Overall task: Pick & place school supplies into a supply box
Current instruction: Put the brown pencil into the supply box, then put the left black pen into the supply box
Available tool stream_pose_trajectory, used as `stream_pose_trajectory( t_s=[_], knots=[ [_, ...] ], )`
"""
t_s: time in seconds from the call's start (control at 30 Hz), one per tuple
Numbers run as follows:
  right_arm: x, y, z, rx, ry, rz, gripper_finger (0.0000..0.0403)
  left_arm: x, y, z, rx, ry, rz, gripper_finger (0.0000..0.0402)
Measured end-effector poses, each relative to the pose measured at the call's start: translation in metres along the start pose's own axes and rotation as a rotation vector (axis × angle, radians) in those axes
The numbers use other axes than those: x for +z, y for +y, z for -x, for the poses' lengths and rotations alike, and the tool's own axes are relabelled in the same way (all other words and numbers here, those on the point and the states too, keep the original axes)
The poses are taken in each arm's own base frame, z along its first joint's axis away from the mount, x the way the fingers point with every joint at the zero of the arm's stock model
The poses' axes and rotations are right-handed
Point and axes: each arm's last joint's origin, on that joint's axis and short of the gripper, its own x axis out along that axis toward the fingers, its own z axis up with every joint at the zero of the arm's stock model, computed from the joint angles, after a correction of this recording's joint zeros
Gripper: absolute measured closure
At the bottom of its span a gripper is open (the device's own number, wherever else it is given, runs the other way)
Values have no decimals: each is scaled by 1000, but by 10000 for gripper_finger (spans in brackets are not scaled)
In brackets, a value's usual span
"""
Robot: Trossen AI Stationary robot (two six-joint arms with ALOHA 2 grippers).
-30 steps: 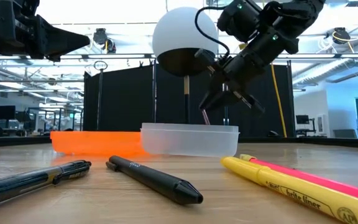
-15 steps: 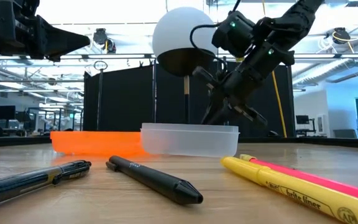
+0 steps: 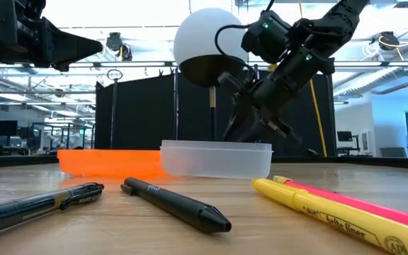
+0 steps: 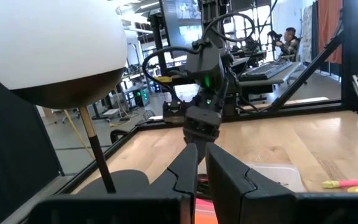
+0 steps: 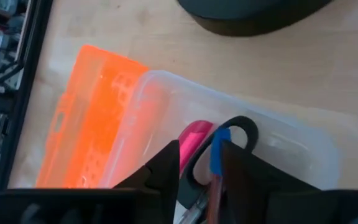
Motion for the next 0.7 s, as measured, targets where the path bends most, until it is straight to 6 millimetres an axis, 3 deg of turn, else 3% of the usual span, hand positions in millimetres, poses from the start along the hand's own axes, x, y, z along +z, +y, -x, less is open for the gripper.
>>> stream_pose_trajectory(
  t_s=[0.33, 0.57, 0.7],
  knots=[
    [12, 9, 12, 66, -45, 175, 267, 1, 0, 0, -13, -7, 34, 360],
    [31, 26, 59, 148, -128, 520, 272, 1, -1, 0, -51, -18, 39, 360],
    [29, 25, 88, 179, -207, 673, 284, 2, -1, 0, -50, -28, 46, 360]
  ],
)
